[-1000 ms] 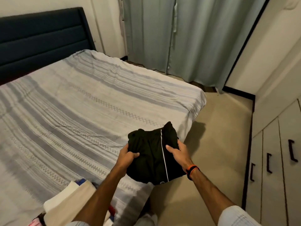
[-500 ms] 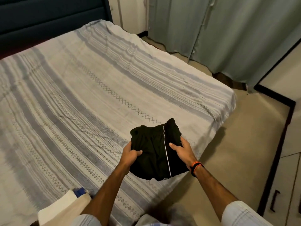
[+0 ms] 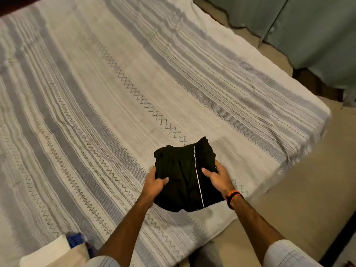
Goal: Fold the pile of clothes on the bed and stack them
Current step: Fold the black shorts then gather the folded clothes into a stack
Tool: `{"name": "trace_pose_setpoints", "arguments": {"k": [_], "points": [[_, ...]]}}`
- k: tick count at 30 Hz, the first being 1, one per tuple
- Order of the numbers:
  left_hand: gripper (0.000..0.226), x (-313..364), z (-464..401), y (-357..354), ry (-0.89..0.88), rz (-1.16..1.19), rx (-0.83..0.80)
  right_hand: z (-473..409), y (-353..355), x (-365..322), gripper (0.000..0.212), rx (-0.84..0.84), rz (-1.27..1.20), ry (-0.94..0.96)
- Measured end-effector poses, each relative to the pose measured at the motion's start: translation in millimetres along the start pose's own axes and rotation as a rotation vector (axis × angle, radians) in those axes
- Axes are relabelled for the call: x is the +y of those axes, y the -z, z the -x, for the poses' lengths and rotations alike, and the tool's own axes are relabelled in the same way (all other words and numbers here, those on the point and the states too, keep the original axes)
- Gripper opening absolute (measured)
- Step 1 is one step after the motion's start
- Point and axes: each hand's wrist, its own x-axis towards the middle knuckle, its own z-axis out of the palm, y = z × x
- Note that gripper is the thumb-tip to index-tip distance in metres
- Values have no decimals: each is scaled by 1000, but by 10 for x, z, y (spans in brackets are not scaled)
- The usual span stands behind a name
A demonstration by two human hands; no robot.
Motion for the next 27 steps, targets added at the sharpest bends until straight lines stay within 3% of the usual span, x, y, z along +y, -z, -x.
{"name": "trace_pose_setpoints", "arguments": {"k": [8,13,17,27], "points": [[60,305,-856,-269,-26,84,43,-912,278,-188,43,43,-35,15],[66,142,-1198,-353,123,-82,48,-1271,409,-45,62,93,464,-83],[69,39,-1134,-409,143,-188,61,-1188,375,19,62,58,482,-77],[58,109,-357,-162,78,-99,105,-433,51,-302,49,-85,410,123]]}}
